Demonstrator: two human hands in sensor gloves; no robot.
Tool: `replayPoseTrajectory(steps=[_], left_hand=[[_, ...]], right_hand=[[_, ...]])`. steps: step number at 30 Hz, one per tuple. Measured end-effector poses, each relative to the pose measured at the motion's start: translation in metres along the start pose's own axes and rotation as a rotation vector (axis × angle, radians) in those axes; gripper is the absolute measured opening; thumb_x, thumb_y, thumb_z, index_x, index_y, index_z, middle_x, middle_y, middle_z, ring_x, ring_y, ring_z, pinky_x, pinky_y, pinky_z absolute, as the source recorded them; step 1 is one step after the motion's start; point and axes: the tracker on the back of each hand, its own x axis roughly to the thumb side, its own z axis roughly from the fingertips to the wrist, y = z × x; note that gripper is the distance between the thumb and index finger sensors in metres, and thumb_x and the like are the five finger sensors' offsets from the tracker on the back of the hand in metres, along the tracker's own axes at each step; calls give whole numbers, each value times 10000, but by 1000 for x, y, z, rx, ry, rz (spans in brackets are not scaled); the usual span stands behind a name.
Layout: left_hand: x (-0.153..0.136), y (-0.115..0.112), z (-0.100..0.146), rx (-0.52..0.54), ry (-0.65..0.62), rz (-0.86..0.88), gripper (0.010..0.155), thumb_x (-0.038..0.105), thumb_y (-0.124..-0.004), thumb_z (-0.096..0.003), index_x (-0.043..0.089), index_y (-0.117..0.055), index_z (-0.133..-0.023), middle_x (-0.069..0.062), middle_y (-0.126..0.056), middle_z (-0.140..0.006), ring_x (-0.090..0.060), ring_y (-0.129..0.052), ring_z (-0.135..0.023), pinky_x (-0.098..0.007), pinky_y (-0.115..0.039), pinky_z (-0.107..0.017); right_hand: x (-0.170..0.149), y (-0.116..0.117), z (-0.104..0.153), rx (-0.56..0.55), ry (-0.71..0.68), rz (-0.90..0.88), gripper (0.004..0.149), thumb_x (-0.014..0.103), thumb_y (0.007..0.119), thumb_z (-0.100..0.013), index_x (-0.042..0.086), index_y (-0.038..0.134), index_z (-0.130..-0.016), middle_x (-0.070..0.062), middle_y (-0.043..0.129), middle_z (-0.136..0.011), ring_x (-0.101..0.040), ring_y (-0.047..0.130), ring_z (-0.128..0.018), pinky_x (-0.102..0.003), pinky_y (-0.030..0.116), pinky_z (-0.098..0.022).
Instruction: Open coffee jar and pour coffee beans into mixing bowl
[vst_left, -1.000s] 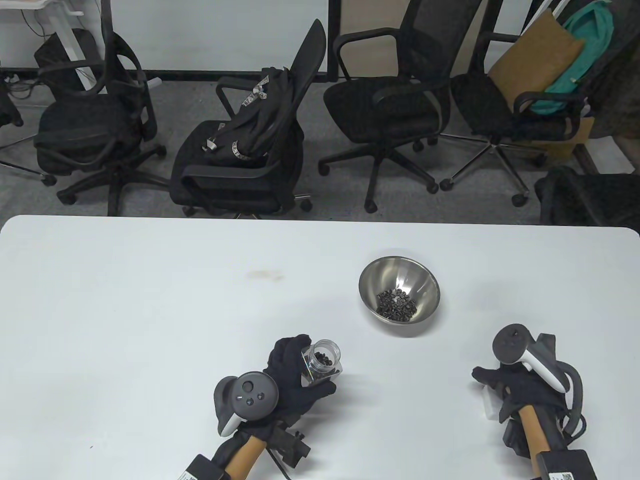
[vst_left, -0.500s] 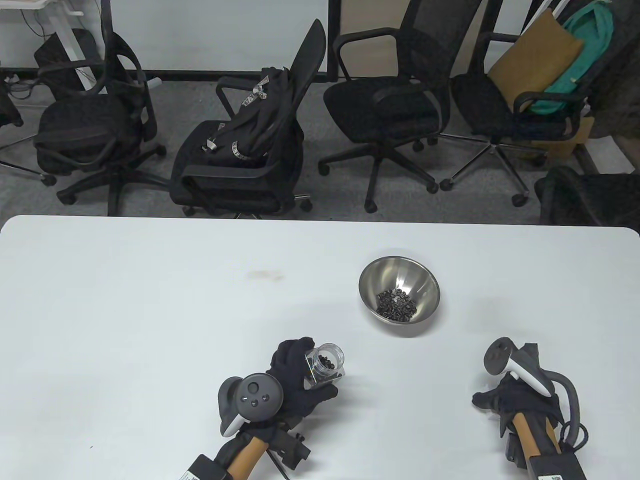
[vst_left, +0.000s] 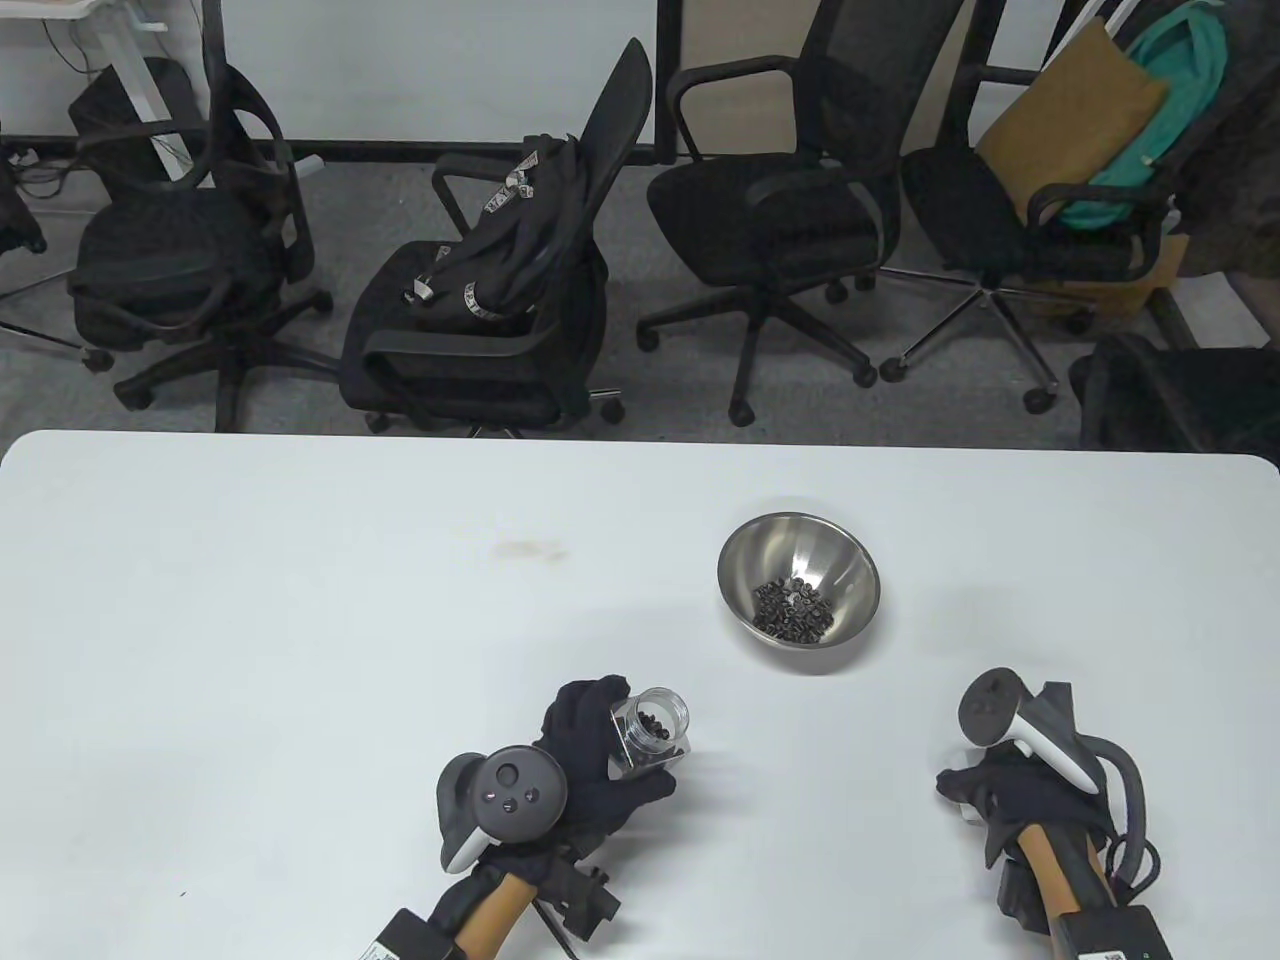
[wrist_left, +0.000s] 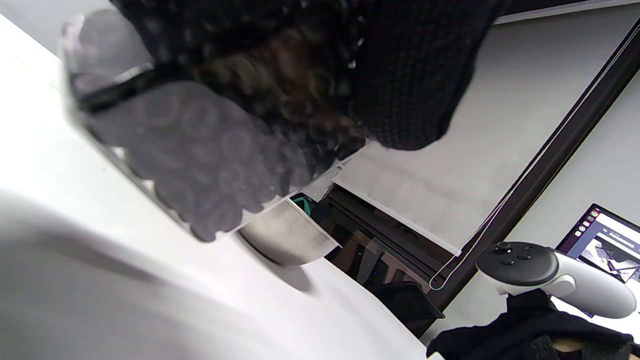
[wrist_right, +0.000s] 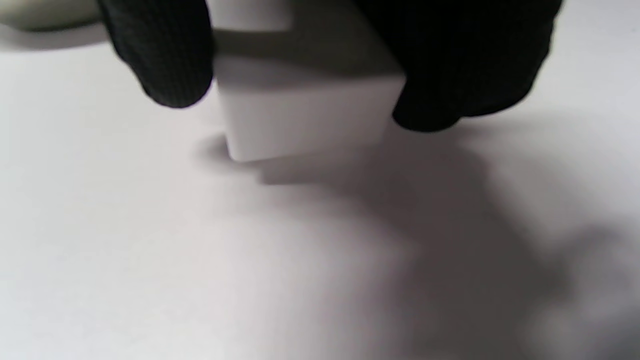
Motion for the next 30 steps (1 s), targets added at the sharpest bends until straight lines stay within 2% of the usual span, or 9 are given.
replayPoseTrajectory(steps=[7,14,18,23,26,30], left_hand=[[-1,-1,0,-12,1,-2,949,435,-984,-470,30,-453,-1145,-255,-488,-1079,-475,-638,-984,-625,-607,-756],[-1,-5,-3,-61,-7,-15,949,425,-993,-463,30,-465,-1145,-256,-494,-1080,-479,-638,-984,-630,-604,-757],[1,-9,-3,-98,-35,-24,943,420,-1003,-453,36,-487,-1142,-248,-509,-1081,-475,-647,-983,-630,-609,-755],[6,-15,-4,-150,-73,-52,939,417,-1010,-445,41,-503,-1140,-243,-522,-1080,-472,-654,-981,-630,-614,-755],[10,-18,-3,-172,-92,-72,939,419,-1013,-442,38,-510,-1138,-245,-529,-1078,-471,-659,-978,-629,-617,-753],[13,-22,-3,-193,-113,-98,938,421,-1015,-438,38,-518,-1136,-241,-537,-1076,-468,-664,-976,-628,-622,-752]], right_hand=[[11,-19,13,-110,-100,-49,915,448,799,-599,-97,312,-1149,-414,559,-1026,-562,731,-819,-647,696,-615],[49,-48,48,-338,-376,-86,963,424,851,-552,-100,294,-1138,-359,569,-1057,-541,708,-870,-642,674,-653],[79,-60,73,-409,-555,-103,959,413,874,-532,-82,320,-1140,-325,571,-1077,-523,694,-899,-633,662,-677],[111,-60,98,-434,-756,-51,942,405,878,-529,-56,334,-1145,-322,553,-1084,-518,676,-917,-631,646,-697],[121,-54,108,-500,-852,-20,941,407,890,-513,-38,356,-1146,-311,562,-1083,-505,683,-921,-622,653,-703],[130,-50,118,-511,-939,8,936,411,896,-504,-15,367,-1149,-295,564,-1089,-489,686,-930,-609,656,-713]])
